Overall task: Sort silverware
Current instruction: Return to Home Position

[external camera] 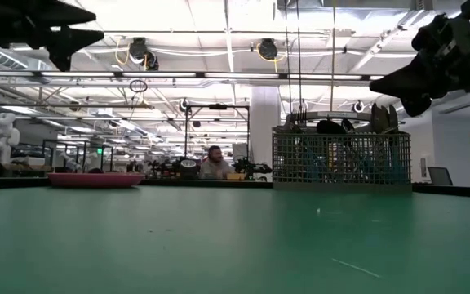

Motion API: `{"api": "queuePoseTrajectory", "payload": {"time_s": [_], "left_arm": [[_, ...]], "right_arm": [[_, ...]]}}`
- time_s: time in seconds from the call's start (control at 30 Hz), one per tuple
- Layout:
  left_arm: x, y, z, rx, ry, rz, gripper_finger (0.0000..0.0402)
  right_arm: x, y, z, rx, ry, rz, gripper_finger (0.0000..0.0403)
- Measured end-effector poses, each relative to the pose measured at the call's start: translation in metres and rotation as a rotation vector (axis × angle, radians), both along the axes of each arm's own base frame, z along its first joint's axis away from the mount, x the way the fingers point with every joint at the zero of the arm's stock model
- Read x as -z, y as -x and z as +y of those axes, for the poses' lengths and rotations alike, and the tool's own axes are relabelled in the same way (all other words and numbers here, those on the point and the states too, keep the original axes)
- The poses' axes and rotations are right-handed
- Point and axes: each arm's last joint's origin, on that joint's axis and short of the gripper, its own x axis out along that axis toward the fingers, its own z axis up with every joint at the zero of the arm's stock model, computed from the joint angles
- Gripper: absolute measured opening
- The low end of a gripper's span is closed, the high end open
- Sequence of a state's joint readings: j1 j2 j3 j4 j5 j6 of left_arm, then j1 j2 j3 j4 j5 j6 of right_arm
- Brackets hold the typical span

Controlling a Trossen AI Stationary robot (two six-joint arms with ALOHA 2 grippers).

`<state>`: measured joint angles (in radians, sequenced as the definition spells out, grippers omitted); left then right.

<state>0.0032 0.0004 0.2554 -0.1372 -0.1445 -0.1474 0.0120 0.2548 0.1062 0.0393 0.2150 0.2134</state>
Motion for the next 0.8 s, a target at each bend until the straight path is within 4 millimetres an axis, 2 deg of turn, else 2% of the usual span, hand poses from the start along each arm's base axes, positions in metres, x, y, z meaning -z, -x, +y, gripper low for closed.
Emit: {"api": "queuePoseTrajectory", "payload": {"time_s": [0.13, 0.33, 0.67, 0.8], "left_arm": [[0.004, 0.000, 0.001, -0.018, -0.001, 0.034, 0.0192], [0.019, -0.009, 0.001, -0.021, 0.005, 0.013, 0.0192], [0.033, -0.016, 0.001, -0.028, 0.004, -0.059, 0.0192], [0.047, -0.020, 0.001, -0.028, 0.007, -0.049, 0.0192]], "right_arm": [[-0.001, 0.002, 0.000, -0.001, -0.008, -0.027, 0.0000], [0.017, 0.002, 0.001, -0.031, -0.039, -0.083, 0.0000], [0.018, 0.002, 0.004, -0.136, -0.043, -0.057, 0.0000], [0.022, 0.002, 0.004, -0.136, -0.032, -0.017, 0.0000]]}}
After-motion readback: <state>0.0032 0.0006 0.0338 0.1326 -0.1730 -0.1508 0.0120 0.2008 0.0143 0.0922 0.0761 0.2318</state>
